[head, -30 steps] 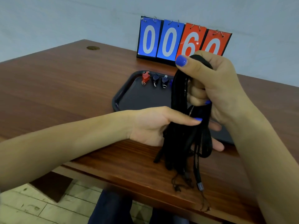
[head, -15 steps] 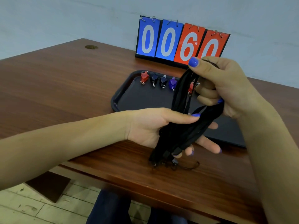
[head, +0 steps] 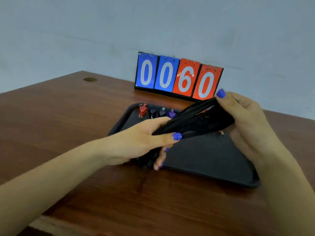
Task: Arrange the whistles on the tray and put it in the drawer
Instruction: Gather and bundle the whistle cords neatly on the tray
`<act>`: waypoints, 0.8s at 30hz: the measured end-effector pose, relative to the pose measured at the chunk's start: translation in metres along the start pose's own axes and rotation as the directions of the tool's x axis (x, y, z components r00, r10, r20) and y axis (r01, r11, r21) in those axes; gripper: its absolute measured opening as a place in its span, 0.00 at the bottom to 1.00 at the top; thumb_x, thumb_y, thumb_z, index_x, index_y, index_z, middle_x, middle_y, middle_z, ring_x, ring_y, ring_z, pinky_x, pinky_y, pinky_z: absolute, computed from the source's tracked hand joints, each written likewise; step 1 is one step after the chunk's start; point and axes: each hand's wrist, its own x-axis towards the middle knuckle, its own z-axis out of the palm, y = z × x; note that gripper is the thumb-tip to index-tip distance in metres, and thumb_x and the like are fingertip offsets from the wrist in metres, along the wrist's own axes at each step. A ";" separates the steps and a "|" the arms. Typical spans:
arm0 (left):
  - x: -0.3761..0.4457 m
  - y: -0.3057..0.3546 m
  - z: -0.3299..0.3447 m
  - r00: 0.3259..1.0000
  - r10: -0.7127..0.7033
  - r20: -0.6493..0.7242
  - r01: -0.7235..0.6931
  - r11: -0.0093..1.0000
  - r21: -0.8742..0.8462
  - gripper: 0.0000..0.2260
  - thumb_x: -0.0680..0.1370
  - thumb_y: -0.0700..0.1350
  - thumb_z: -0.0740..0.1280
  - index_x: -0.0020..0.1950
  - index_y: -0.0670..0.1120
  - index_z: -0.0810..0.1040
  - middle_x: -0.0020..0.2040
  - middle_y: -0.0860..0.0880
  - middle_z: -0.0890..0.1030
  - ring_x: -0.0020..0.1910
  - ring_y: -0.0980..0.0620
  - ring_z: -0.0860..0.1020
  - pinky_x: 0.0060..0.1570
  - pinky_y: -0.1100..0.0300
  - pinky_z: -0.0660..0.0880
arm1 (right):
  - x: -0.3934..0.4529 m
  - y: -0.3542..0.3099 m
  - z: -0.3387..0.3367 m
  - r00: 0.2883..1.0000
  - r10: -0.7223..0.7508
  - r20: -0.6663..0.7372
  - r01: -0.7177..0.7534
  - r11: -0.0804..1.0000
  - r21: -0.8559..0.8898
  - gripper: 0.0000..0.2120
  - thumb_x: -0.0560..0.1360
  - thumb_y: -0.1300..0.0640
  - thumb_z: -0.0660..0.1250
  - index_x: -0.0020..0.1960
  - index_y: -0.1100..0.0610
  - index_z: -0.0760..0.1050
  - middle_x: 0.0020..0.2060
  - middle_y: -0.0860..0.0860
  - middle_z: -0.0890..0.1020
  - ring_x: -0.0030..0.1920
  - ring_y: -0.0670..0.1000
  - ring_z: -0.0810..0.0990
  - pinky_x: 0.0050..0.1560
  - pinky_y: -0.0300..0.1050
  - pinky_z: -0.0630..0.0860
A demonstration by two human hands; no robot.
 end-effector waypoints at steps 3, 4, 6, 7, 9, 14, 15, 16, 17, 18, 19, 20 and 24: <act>0.006 -0.005 -0.014 0.997 0.071 -0.031 -0.064 0.980 0.188 0.03 0.77 0.47 0.62 0.45 0.55 0.72 0.30 0.53 0.75 0.25 0.57 0.72 0.31 0.61 0.72 | 0.003 0.006 -0.009 0.999 0.044 -0.017 -0.044 0.998 -0.053 0.22 0.59 0.40 0.70 0.40 0.58 0.82 0.40 0.52 0.85 0.43 0.47 0.83 0.43 0.35 0.78; 0.009 -0.009 -0.020 0.995 0.082 -0.050 -0.066 0.963 0.263 0.03 0.78 0.48 0.62 0.45 0.56 0.72 0.31 0.53 0.75 0.26 0.57 0.72 0.31 0.61 0.72 | 0.004 0.010 -0.010 0.998 0.064 -0.012 -0.064 0.994 -0.090 0.26 0.59 0.38 0.71 0.42 0.60 0.82 0.41 0.53 0.85 0.44 0.48 0.83 0.43 0.35 0.77; 0.012 -0.014 -0.025 0.992 0.099 -0.075 -0.063 0.922 0.381 0.02 0.78 0.48 0.61 0.49 0.56 0.72 0.33 0.54 0.75 0.28 0.59 0.72 0.31 0.64 0.70 | 0.006 0.019 -0.012 0.994 0.106 -0.001 -0.105 0.978 -0.182 0.32 0.59 0.36 0.70 0.45 0.65 0.79 0.42 0.54 0.85 0.43 0.50 0.82 0.43 0.37 0.78; 0.015 -0.018 -0.026 0.992 0.110 -0.068 -0.063 0.870 0.488 0.03 0.78 0.49 0.60 0.50 0.55 0.72 0.34 0.55 0.75 0.30 0.59 0.72 0.32 0.66 0.69 | 0.007 0.022 -0.014 0.990 0.138 0.004 -0.133 0.965 -0.224 0.31 0.60 0.37 0.69 0.44 0.65 0.79 0.43 0.55 0.85 0.44 0.52 0.82 0.47 0.40 0.79; 0.019 -0.025 -0.029 0.990 0.120 -0.073 -0.031 0.694 0.719 0.03 0.78 0.50 0.59 0.52 0.56 0.69 0.38 0.60 0.73 0.35 0.62 0.72 0.35 0.67 0.67 | 0.009 0.025 -0.018 0.976 0.216 0.025 -0.200 0.936 -0.289 0.22 0.61 0.41 0.69 0.39 0.60 0.79 0.46 0.57 0.84 0.48 0.54 0.81 0.54 0.46 0.77; 0.034 -0.041 -0.030 0.993 0.107 -0.041 -0.014 0.468 0.884 0.09 0.78 0.44 0.59 0.57 0.53 0.69 0.54 0.56 0.75 0.54 0.54 0.73 0.51 0.57 0.70 | 0.012 0.040 -0.029 0.930 0.358 0.076 -0.251 0.775 -0.579 0.09 0.66 0.50 0.74 0.36 0.54 0.76 0.32 0.46 0.78 0.34 0.41 0.76 0.39 0.34 0.72; 0.039 -0.045 -0.028 0.995 0.101 -0.014 -0.031 0.432 0.901 0.11 0.78 0.43 0.59 0.59 0.52 0.69 0.56 0.54 0.75 0.56 0.52 0.73 0.53 0.57 0.69 | 0.013 0.043 -0.032 0.928 0.365 0.069 -0.246 0.742 -0.624 0.09 0.67 0.51 0.74 0.35 0.53 0.76 0.32 0.45 0.77 0.33 0.41 0.75 0.37 0.34 0.70; 0.043 -0.049 -0.027 0.995 0.104 -0.002 -0.041 0.415 0.909 0.11 0.78 0.43 0.59 0.59 0.52 0.69 0.57 0.53 0.75 0.56 0.51 0.72 0.54 0.57 0.69 | 0.015 0.046 -0.034 0.927 0.370 0.056 -0.243 0.709 -0.663 0.09 0.67 0.50 0.73 0.36 0.53 0.76 0.32 0.46 0.77 0.33 0.42 0.75 0.38 0.36 0.69; 0.047 -0.051 -0.025 0.994 0.108 0.003 -0.046 0.400 0.915 0.11 0.78 0.45 0.59 0.60 0.51 0.69 0.57 0.53 0.74 0.56 0.51 0.72 0.54 0.57 0.69 | 0.016 0.048 -0.037 0.926 0.374 0.039 -0.243 0.674 -0.697 0.09 0.68 0.50 0.73 0.37 0.53 0.75 0.33 0.46 0.77 0.35 0.44 0.75 0.39 0.38 0.69; 0.050 -0.054 -0.023 0.992 0.124 0.007 -0.054 0.385 0.921 0.11 0.78 0.46 0.60 0.60 0.51 0.70 0.57 0.52 0.74 0.56 0.50 0.71 0.54 0.57 0.68 | 0.018 0.050 -0.039 0.925 0.380 0.019 -0.246 0.637 -0.731 0.09 0.68 0.50 0.73 0.38 0.53 0.75 0.34 0.47 0.77 0.36 0.45 0.75 0.40 0.39 0.69; 0.052 -0.056 -0.022 0.990 0.140 0.005 -0.057 0.369 0.928 0.12 0.78 0.47 0.60 0.61 0.51 0.70 0.57 0.52 0.74 0.57 0.50 0.71 0.53 0.57 0.67 | 0.018 0.052 -0.041 0.922 0.387 0.001 -0.250 0.598 -0.762 0.09 0.68 0.50 0.73 0.39 0.53 0.75 0.35 0.48 0.78 0.37 0.46 0.75 0.39 0.39 0.69; 0.053 -0.059 -0.021 0.988 0.156 -0.003 -0.054 0.361 0.931 0.13 0.78 0.48 0.60 0.62 0.51 0.70 0.58 0.52 0.73 0.57 0.50 0.70 0.54 0.57 0.66 | 0.018 0.053 -0.043 0.918 0.397 -0.012 -0.253 0.561 -0.788 0.09 0.68 0.49 0.73 0.40 0.53 0.75 0.37 0.48 0.78 0.38 0.46 0.76 0.39 0.38 0.70; 0.051 -0.067 -0.027 0.989 0.134 -0.063 0.011 0.360 0.933 0.17 0.79 0.51 0.56 0.68 0.55 0.64 0.63 0.56 0.69 0.62 0.53 0.67 0.59 0.57 0.64 | 0.017 0.056 -0.047 0.899 0.438 -0.018 -0.253 0.484 -0.838 0.11 0.68 0.49 0.73 0.44 0.53 0.76 0.45 0.52 0.80 0.43 0.48 0.77 0.44 0.41 0.73</act>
